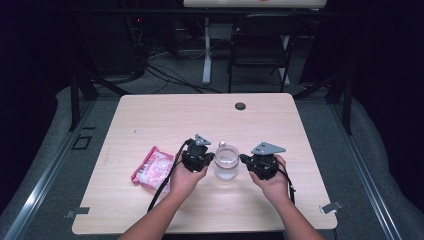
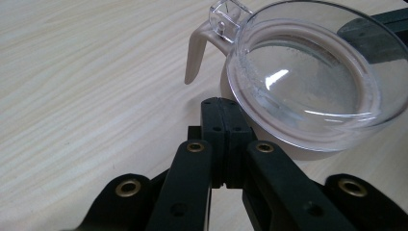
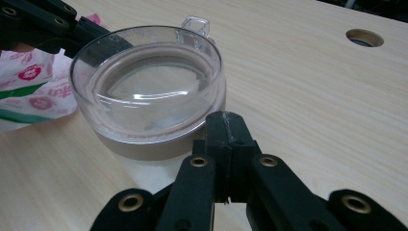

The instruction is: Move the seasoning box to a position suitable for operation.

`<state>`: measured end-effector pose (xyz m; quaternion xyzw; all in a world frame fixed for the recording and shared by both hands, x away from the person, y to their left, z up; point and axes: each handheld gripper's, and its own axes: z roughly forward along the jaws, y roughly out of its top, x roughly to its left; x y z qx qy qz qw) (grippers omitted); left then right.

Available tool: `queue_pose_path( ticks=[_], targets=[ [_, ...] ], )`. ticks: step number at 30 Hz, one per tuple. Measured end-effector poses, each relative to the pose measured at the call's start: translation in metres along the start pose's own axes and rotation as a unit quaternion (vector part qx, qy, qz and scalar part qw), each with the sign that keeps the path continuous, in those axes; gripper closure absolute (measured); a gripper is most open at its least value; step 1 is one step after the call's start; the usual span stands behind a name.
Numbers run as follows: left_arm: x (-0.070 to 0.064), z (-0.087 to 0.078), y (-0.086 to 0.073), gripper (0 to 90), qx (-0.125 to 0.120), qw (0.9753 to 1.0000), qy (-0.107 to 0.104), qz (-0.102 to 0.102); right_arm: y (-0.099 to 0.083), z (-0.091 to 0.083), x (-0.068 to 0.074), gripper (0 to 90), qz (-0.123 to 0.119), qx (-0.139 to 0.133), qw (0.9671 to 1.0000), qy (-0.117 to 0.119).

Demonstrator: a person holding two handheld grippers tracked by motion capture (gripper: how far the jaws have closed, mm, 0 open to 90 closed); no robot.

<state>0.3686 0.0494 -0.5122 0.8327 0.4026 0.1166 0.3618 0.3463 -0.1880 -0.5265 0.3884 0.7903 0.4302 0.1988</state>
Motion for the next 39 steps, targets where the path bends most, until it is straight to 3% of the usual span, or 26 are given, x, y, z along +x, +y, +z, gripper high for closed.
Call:
queue_pose_path(
  ticks=[8,11,22,27,29,33,35,39],
  targets=[
    [-0.013,-0.013,-0.014,90.0,0.004,0.9995,-0.005,0.030,-0.010,-0.020,0.025,90.0,-0.006,0.011,0.9999,-0.011],
    [-0.015,-0.015,-0.016,90.0,0.003,0.9995,-0.010,0.030,-0.014,-0.027,0.031,90.0,-0.007,0.014,0.9998,-0.009],
    [-0.021,-0.016,-0.021,90.0,-0.003,0.9988,-0.031,0.037,-0.023,-0.043,0.039,90.0,-0.003,0.021,0.9998,0.002],
    [-0.021,-0.012,-0.020,90.0,-0.007,0.9982,-0.047,0.037,-0.027,-0.048,0.039,90.0,-0.005,0.020,0.9997,0.013],
    [-0.022,-0.012,-0.019,90.0,-0.008,0.9985,-0.046,0.030,-0.029,-0.052,0.034,89.2,0.003,0.010,0.9996,0.025],
    [-0.025,-0.021,-0.024,90.0,-0.015,0.9989,-0.034,0.029,-0.027,-0.052,0.025,88.8,0.007,0.001,0.9999,0.012],
    [-0.027,-0.026,-0.030,90.0,-0.022,0.9989,-0.035,0.024,-0.026,-0.048,0.018,89.0,0.009,-0.002,0.9999,0.014],
    [-0.032,-0.036,-0.040,90.0,-0.027,0.9988,-0.029,0.031,-0.021,-0.033,0.008,89.2,0.010,-0.001,0.9998,0.016]
  ],
)
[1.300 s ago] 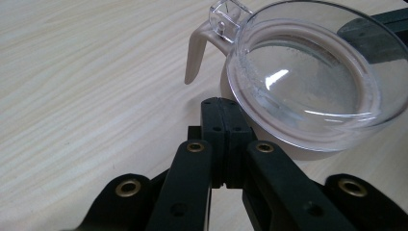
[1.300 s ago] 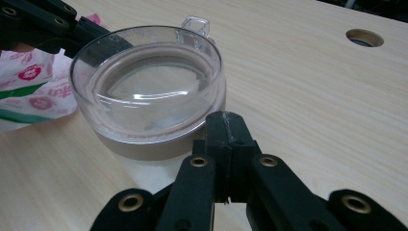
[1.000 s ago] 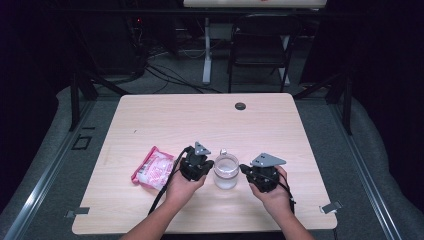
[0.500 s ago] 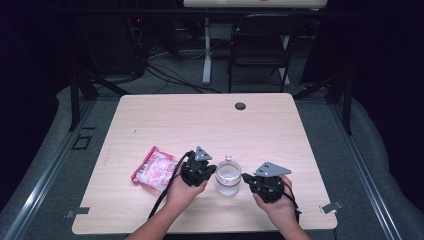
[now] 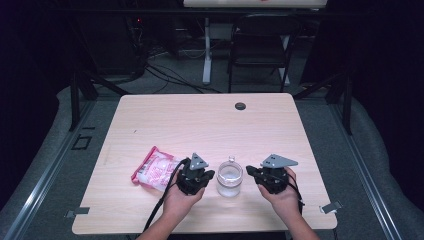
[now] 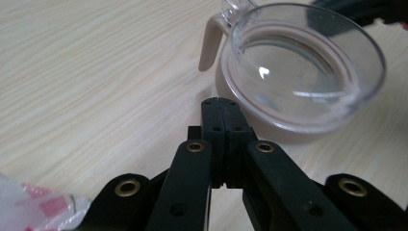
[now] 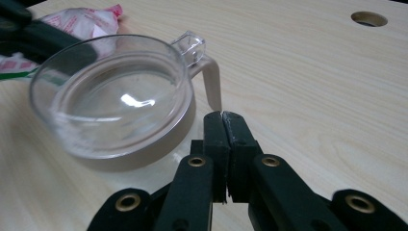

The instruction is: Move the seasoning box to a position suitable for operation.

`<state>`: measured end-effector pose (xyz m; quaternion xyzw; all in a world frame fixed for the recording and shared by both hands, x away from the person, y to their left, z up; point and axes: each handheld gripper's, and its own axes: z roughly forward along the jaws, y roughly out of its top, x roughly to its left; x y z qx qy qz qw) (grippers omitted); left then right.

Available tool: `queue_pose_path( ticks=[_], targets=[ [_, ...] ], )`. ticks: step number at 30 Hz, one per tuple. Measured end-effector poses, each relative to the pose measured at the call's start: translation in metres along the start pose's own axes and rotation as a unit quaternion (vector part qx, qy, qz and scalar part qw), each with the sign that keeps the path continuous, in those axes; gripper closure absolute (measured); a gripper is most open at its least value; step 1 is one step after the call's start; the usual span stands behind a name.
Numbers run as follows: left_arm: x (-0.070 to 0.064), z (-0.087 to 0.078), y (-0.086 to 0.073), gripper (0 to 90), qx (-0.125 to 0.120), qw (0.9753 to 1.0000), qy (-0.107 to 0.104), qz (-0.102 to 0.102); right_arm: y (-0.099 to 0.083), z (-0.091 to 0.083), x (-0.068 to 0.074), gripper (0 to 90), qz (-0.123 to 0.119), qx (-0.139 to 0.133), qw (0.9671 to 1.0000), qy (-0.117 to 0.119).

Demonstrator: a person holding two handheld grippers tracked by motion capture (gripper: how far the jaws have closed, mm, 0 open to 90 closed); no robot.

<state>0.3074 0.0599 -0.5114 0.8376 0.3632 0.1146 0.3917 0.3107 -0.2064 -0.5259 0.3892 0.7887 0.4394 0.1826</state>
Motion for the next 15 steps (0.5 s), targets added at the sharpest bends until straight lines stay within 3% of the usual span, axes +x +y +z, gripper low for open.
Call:
queue_pose_path(
  ticks=[2,7,15],
  targets=[
    [-0.003,-0.004,-0.003,90.0,0.001,1.0000,-0.007,-0.007,0.001,0.002,-0.001,89.2,-0.003,0.001,1.0000,0.002],
    [-0.016,-0.006,-0.007,90.0,-0.005,1.0000,-0.007,0.003,0.003,0.017,0.002,89.1,-0.019,0.011,0.9997,0.011],
    [-0.025,-0.004,-0.011,90.0,-0.013,0.9997,0.008,-0.019,0.004,0.018,0.001,90.0,-0.015,0.013,0.9997,0.017]
  ],
)
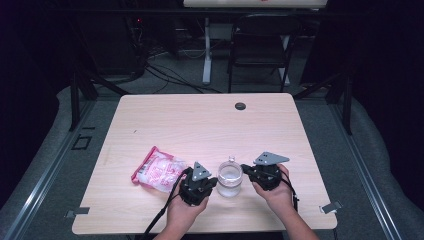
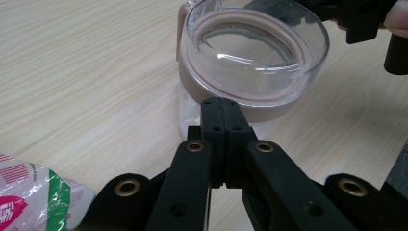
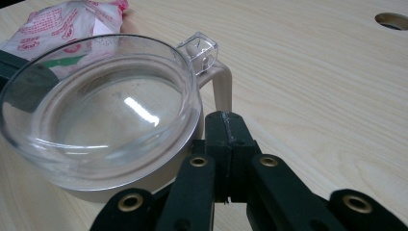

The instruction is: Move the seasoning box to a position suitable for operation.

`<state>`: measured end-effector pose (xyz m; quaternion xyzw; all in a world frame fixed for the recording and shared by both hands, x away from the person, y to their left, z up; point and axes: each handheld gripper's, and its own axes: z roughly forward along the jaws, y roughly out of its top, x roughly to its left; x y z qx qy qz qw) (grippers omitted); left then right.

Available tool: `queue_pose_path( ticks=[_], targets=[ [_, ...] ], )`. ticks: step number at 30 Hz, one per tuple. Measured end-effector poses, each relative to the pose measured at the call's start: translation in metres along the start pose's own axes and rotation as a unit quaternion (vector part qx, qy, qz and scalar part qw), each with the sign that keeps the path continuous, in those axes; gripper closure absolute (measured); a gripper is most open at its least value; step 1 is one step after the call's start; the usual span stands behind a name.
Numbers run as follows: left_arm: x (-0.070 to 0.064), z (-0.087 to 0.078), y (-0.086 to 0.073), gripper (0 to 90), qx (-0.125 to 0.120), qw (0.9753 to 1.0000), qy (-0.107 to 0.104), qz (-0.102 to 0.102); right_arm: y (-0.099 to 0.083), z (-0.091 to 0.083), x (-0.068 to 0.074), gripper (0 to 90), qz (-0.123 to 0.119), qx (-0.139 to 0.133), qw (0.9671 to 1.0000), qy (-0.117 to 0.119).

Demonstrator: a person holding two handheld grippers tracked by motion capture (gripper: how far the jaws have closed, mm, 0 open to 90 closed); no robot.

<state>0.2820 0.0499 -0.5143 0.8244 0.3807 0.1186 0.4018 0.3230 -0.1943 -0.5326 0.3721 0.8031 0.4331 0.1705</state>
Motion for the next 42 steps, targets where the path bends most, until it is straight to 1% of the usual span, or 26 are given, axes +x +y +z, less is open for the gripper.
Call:
queue_pose_path(
  ticks=[2,6,7,9,10,11,13,14,15,18,19,21,22,23,26,27,28,30,32,33,34,36,39,40,41,42],
  targets=[
    [0.000,0.000,0.000,90.0,-0.002,1.0000,-0.002,-0.003,0.000,0.000,0.000,90.0,0.001,0.000,1.0000,0.000],
    [0.000,0.000,0.000,90.0,-0.004,1.0000,0.005,0.001,0.000,-0.001,0.002,90.0,0.000,0.000,1.0000,-0.002],
    [0.001,0.000,0.000,90.0,-0.005,0.9999,0.011,-0.003,-0.001,-0.002,0.003,90.0,-0.005,0.005,1.0000,0.002],
    [0.003,0.000,0.000,90.0,-0.005,0.9999,0.011,-0.003,-0.001,-0.004,0.007,90.0,-0.013,0.007,0.9999,0.000],
    [0.004,0.000,0.000,90.0,-0.008,0.9999,0.008,-0.009,-0.002,-0.004,0.008,90.0,-0.012,0.005,0.9999,-0.004],
    [0.005,0.000,0.000,90.0,-0.005,0.9999,0.002,-0.008,-0.002,-0.004,0.008,90.0,-0.012,0.005,0.9999,-0.004],
    [0.007,0.000,0.000,90.0,-0.003,1.0000,0.002,-0.003,-0.003,-0.006,0.010,90.0,-0.006,0.006,1.0000,-0.005],
    [0.008,0.000,0.001,90.0,-0.004,1.0000,0.003,-0.002,-0.005,-0.009,0.011,90.0,0.001,0.007,1.0000,-0.003],
    [0.008,0.002,0.001,90.0,-0.009,0.9999,0.005,-0.007,-0.005,-0.009,0.011,90.0,0.001,0.007,1.0000,-0.003],
    [0.011,0.004,0.003,90.0,-0.004,1.0000,0.000,-0.006,-0.007,-0.013,0.014,90.0,0.003,0.008,0.9999,-0.008],
    [0.012,0.005,0.004,90.0,-0.003,1.0000,-0.001,-0.003,-0.008,-0.014,0.016,90.0,0.006,0.008,0.9999,-0.010],
    [0.013,0.007,0.005,90.0,-0.004,1.0000,-0.002,-0.005,-0.010,-0.018,0.018,90.0,0.006,0.007,0.9999,-0.010],
    [0.014,0.008,0.005,90.0,-0.005,1.0000,-0.005,-0.001,-0.011,-0.019,0.019,90.0,0.007,0.006,0.9999,-0.010],
    [0.015,0.010,0.005,90.0,-0.009,0.9999,-0.007,-0.005,-0.012,-0.023,0.022,90.0,0.009,0.003,0.9999,-0.009],
    [0.017,0.012,0.005,90.0,-0.004,0.9998,-0.019,-0.003,-0.014,-0.028,0.026,90.0,0.007,-0.001,1.0000,-0.005],
    [0.017,0.014,0.005,90.0,-0.005,0.9998,-0.017,-0.002,-0.015,-0.030,0.028,90.0,0.007,0.000,1.0000,-0.003],
    [0.018,0.014,0.005,90.0,-0.004,0.9998,-0.022,-0.001,-0.015,-0.031,0.030,90.0,0.002,0.001,1.0000,-0.002],
    [0.019,0.014,0.005,90.0,-0.003,0.9997,-0.023,-0.001,-0.015,-0.033,0.031,90.0,-0.003,0.002,1.0000,-0.001],
    [0.019,0.015,0.004,90.0,-0.006,0.9998,-0.020,-0.001,-0.017,-0.037,0.030,85.1,0.002,-0.001,1.0000,0.003],
    [0.019,0.014,0.003,90.0,-0.003,0.9997,-0.024,-0.003,-0.018,-0.039,0.030,83.9,0.000,-0.002,1.0000,0.000],
    [0.020,0.013,0.003,90.0,-0.004,0.9997,-0.022,0.001,-0.018,-0.041,0.029,83.1,-0.002,-0.002,1.0000,-0.001],
    [0.020,0.011,0.001,90.0,-0.009,0.9997,-0.022,-0.004,-0.020,-0.042,0.027,80.6,-0.004,-0.003,1.0000,-0.006],
    [0.022,0.004,-0.001,88.9,-0.014,0.9997,-0.020,-0.004,-0.023,-0.038,0.022,72.7,-0.008,-0.004,0.9999,-0.008],
    [0.022,0.002,-0.002,88.9,-0.013,0.9996,-0.023,-0.005,-0.023,-0.038,0.022,72.7,-0.008,-0.004,0.9999,-0.008],
    [0.022,-0.002,-0.004,88.2,-0.017,0.9996,-0.023,-0.004,-0.026,-0.033,0.019,69.3,-0.012,0.005,0.9998,-0.014],
    [0.022,-0.002,-0.004,88.1,-0.017,0.9996,-0.023,-0.004,-0.026,-0.033,0.019,69.3,-0.012,0.005,0.9998,-0.014]
  ],
)
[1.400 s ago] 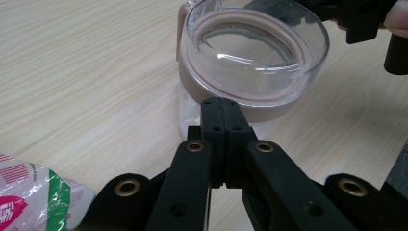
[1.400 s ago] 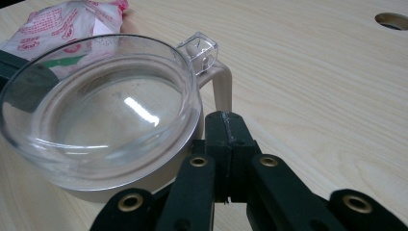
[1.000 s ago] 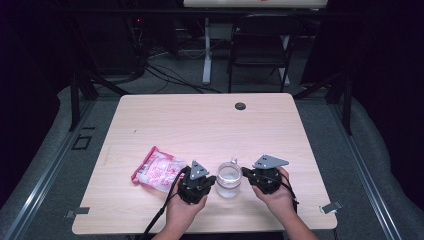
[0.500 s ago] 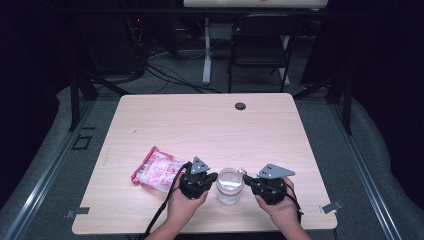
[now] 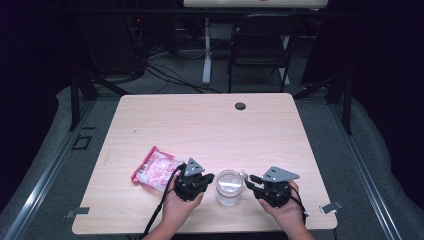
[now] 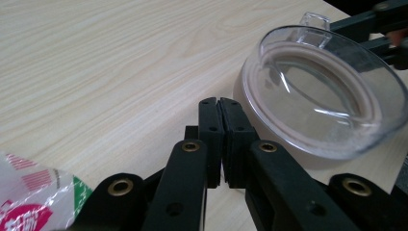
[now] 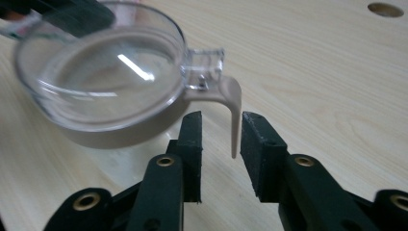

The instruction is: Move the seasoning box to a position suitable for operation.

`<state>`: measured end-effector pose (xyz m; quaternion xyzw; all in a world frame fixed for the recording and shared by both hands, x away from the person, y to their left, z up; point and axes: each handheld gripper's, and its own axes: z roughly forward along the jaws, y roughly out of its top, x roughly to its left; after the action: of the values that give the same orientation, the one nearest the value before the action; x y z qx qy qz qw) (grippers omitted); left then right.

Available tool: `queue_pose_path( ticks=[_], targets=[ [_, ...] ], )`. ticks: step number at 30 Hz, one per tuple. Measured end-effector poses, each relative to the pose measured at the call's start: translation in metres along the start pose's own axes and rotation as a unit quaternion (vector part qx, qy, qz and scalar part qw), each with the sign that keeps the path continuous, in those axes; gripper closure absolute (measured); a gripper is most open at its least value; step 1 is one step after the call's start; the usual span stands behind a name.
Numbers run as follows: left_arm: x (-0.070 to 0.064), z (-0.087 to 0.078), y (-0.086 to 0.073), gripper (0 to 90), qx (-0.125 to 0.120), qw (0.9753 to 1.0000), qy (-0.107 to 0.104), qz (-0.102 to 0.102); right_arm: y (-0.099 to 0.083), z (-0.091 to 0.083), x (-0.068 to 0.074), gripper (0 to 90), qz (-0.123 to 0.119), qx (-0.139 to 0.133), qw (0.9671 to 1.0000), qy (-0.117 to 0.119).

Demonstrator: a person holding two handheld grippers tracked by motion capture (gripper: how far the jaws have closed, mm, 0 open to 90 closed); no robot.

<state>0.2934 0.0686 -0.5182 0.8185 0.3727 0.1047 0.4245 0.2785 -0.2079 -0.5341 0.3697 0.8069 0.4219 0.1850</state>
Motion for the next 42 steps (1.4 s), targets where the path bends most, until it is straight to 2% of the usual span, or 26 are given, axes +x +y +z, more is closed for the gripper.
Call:
queue_pose_path(
  ticks=[1,6,8,12,13,16,20,22,24,35,42],
  targets=[
    [-0.001,-0.005,-0.002,87.9,0.003,1.0000,-0.003,0.005,-0.002,0.005,-0.002,67.1,-0.001,0.004,1.0000,0.000],
    [-0.006,-0.011,-0.007,87.7,0.000,1.0000,-0.008,0.001,-0.004,0.018,-0.007,65.8,0.005,0.004,1.0000,0.002],
    [-0.012,-0.014,-0.011,88.1,0.005,0.9999,-0.012,0.012,-0.003,0.022,-0.008,66.6,0.003,0.009,1.0000,0.001],
    [-0.020,-0.014,-0.016,88.3,0.007,0.9997,-0.013,0.018,-0.001,0.025,-0.008,70.6,0.002,0.009,1.0000,0.003],
    [-0.021,-0.015,-0.017,88.3,0.013,0.9995,-0.019,0.020,-0.001,0.025,-0.008,70.6,0.002,0.009,1.0000,0.003],
    [-0.029,-0.015,-0.021,88.5,0.014,0.9993,-0.025,0.024,0.000,0.029,-0.008,73.1,0.002,0.014,0.9998,0.011],
    [-0.038,-0.016,-0.023,88.7,0.013,0.9988,-0.036,0.032,0.001,0.031,-0.008,75.1,0.000,0.016,0.9998,0.007],
    [-0.044,-0.014,-0.023,88.7,0.009,0.9987,-0.036,0.034,0.001,0.031,-0.009,77.2,0.009,0.014,0.9998,0.006],
    [-0.044,-0.013,-0.023,88.7,0.013,0.9985,-0.034,0.042,0.001,0.031,-0.010,78.9,0.010,0.013,0.9998,0.008],
    [-0.041,-0.010,-0.023,89.7,0.010,0.9990,-0.028,0.034,0.002,0.029,-0.007,81.2,0.016,0.012,0.9998,-0.008],
    [-0.032,-0.009,-0.022,89.6,0.010,0.9994,-0.018,0.029,0.001,0.027,-0.003,80.6,0.018,0.011,0.9995,-0.023]
  ],
)
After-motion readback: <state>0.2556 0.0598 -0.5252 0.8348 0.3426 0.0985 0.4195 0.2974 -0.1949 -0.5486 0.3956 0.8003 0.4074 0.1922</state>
